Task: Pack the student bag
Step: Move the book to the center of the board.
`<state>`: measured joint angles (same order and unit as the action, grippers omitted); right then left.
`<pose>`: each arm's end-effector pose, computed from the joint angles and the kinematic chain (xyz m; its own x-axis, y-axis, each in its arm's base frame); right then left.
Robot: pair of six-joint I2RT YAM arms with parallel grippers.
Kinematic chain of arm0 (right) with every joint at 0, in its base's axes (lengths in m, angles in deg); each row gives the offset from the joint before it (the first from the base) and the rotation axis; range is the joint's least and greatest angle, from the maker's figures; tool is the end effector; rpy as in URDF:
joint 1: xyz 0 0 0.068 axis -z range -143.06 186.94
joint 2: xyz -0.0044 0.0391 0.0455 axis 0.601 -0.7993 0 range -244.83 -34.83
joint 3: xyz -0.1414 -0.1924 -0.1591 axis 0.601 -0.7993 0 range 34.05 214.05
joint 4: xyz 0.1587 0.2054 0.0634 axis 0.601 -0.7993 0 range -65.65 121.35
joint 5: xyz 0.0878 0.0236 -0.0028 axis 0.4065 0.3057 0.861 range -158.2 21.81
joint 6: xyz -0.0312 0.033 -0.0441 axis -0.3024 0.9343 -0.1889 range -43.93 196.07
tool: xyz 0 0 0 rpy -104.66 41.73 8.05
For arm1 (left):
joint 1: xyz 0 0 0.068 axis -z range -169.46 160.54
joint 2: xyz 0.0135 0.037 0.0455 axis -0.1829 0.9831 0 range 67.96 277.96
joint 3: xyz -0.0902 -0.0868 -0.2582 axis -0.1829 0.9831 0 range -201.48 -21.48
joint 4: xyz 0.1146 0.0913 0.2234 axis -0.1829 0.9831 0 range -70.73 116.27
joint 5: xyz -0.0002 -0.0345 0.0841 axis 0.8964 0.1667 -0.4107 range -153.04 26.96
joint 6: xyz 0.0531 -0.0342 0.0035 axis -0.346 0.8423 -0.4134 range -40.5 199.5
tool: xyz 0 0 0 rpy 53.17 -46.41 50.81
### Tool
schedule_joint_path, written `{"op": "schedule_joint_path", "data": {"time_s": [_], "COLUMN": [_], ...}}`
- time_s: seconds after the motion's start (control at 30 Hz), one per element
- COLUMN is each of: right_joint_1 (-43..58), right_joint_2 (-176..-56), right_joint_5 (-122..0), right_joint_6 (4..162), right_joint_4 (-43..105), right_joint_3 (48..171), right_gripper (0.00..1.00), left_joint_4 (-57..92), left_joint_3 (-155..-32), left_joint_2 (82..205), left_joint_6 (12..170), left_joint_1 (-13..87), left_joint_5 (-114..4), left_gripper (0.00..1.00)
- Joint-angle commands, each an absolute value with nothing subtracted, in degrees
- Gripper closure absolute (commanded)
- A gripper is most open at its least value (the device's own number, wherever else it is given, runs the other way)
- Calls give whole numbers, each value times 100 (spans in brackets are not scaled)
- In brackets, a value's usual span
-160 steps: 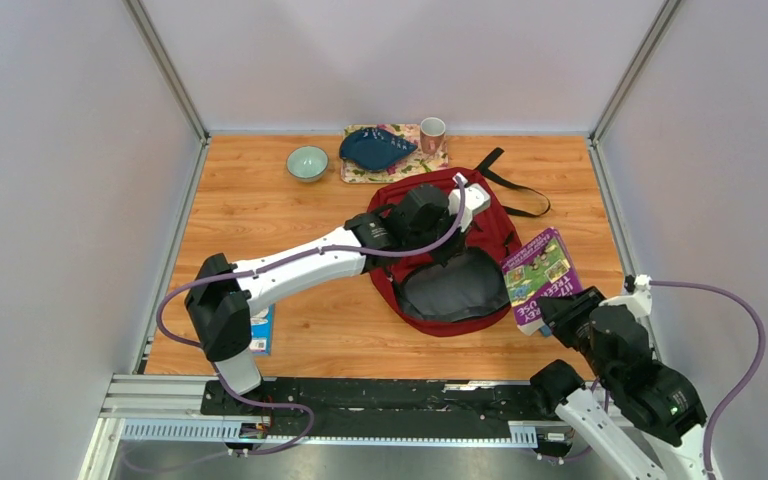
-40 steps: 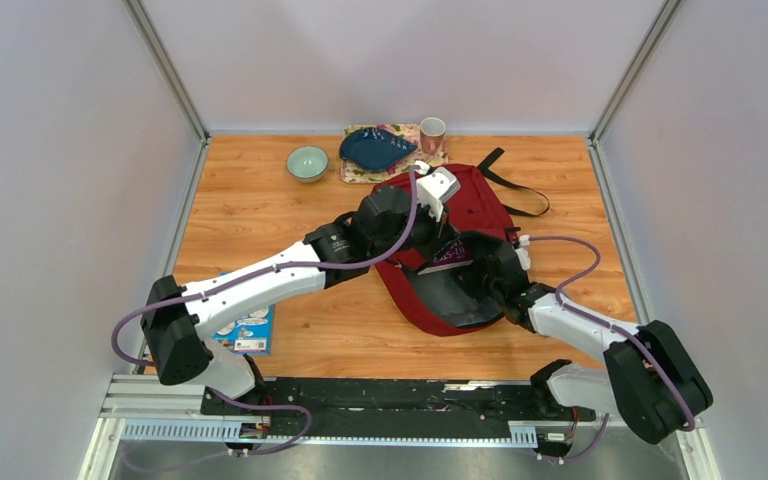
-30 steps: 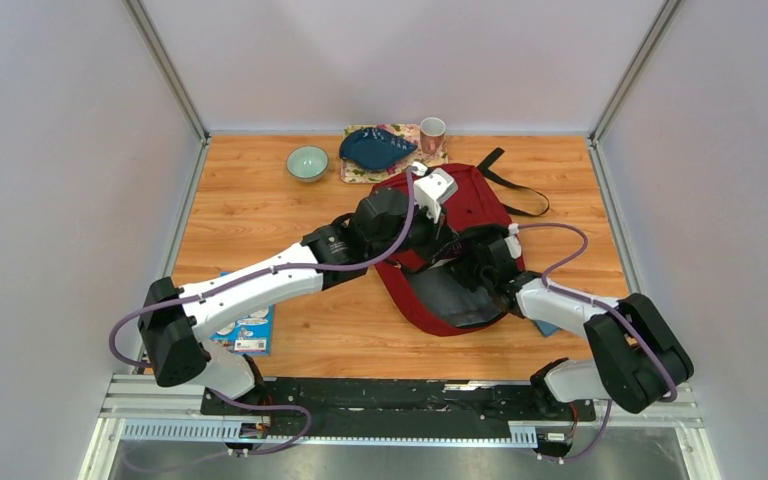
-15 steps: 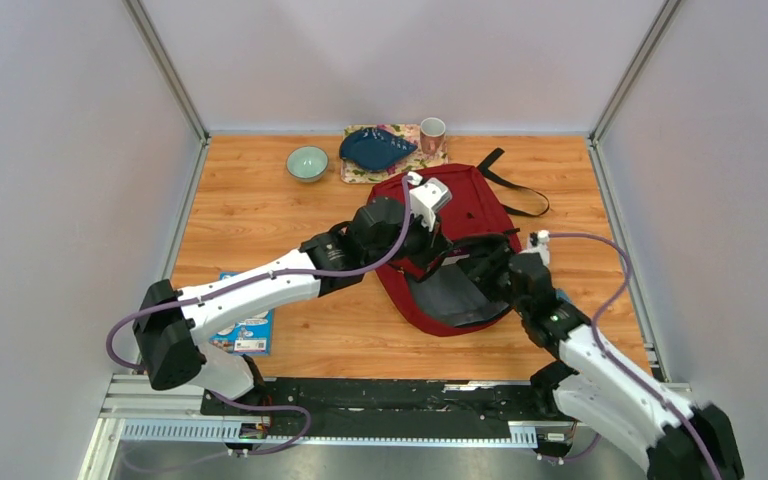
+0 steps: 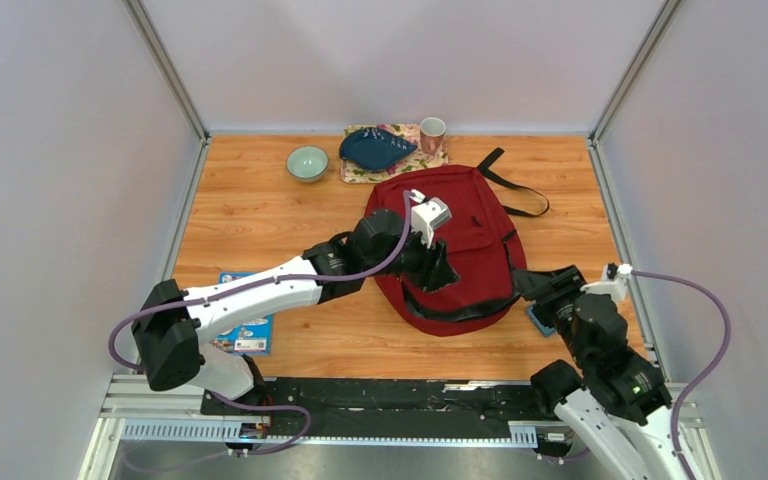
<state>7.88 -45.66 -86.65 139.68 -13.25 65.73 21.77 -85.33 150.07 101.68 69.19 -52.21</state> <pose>0.0684 0.0204 0.2628 -0.3424 0.7819 -0.5210 0.2232 0.6064 0.7632 0.1758 -0.3062 0.3246 -0.5219 0.1440 -0.8408 0.7918 0.4484 -0.4147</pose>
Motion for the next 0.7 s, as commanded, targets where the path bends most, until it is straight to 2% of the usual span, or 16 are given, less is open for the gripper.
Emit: {"op": "schedule_joint_path", "data": {"time_s": [0.0,0.07,0.13,0.3,0.43,0.53,0.67], "right_joint_1": [776,776,785,776,767,671,171], "right_joint_2": [-4967,-5223,-5424,-6048,-6934,-7488,-8219], "right_joint_5": [-9245,-9202,-8966,-7833,-6148,-5486,-5299], "right_joint_6": [13488,13216,13022,12609,12520,12407,12029], "right_joint_4": [-1637,-1497,-1174,-390,408,839,991], "right_joint_3": [7525,7693,7843,7773,7598,7553,7852], "right_gripper": [44,44,44,44,43,41,39], "left_joint_4": [1901,2094,2207,3040,3736,4185,4703], "left_joint_3": [-8433,-8275,-8011,-7528,-7018,-6482,-5911], "left_joint_2": [14935,14655,14226,13407,12626,11976,11245], "left_joint_6": [10403,10341,10245,9972,10366,10709,10946], "left_joint_1": [6960,6969,6960,6803,6013,5125,4053], "left_joint_5": [-4309,-4510,-5089,-7125,-7754,-8140,-8667], "left_gripper": [42,37,24,23,22,21,20]}}
